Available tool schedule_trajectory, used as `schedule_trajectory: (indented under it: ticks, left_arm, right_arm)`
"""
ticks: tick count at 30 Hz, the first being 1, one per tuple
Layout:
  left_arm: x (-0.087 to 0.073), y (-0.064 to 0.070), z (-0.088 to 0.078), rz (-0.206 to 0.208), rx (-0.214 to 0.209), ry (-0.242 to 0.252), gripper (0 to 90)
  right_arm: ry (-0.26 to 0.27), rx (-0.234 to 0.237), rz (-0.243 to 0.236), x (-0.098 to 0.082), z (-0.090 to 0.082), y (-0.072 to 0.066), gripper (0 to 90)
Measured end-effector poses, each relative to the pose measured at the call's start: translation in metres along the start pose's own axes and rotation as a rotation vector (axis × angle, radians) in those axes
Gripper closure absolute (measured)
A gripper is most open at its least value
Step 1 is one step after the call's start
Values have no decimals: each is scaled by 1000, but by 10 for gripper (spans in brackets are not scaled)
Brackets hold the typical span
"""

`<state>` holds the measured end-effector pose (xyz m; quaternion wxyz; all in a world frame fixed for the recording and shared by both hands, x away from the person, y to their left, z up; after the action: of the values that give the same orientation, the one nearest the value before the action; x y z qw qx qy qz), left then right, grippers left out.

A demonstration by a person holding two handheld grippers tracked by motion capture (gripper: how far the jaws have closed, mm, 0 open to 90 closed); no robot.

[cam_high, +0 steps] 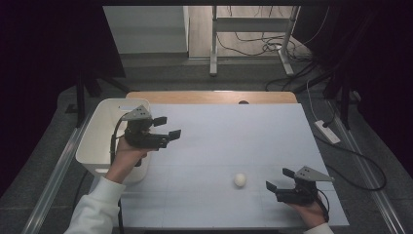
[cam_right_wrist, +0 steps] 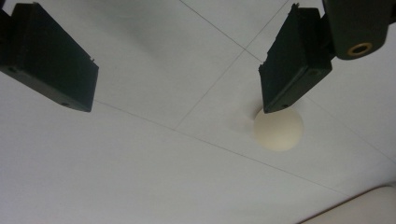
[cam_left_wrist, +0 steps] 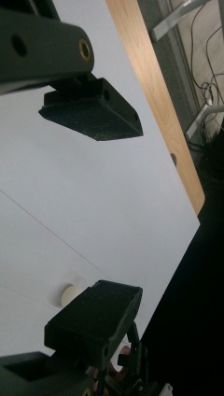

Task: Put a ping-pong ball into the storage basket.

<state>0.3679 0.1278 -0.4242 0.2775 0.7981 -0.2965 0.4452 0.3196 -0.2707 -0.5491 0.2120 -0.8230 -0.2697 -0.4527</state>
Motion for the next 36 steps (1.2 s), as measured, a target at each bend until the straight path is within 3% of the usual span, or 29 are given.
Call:
schedule_trajectory:
  ticks: [12,26,32,36]
  left_arm:
    - [-2,11,15,17,-28,-22,211]
    - [-11,35,32,44,-65,-34,210]
    - [-16,42,40,24,-89,-36,208]
    - [-19,48,44,36,-72,-44,207]
  right_arm:
    - [0,3,2,0,0,-1,118]
    - [-3,2,-4,-1,-1,0,119]
    - [-5,3,-5,-1,0,0,118]
    - [-5,5,-3,-1,0,0,119]
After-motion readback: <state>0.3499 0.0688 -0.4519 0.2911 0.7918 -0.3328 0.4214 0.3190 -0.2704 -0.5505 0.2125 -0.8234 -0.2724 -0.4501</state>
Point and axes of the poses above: each handheld gripper's, and its own axes: z roughly forward along the jaws, x roughly out of its top, y roughly to its right, the point moved 7 cm from there along z, roughly forward along the jaws
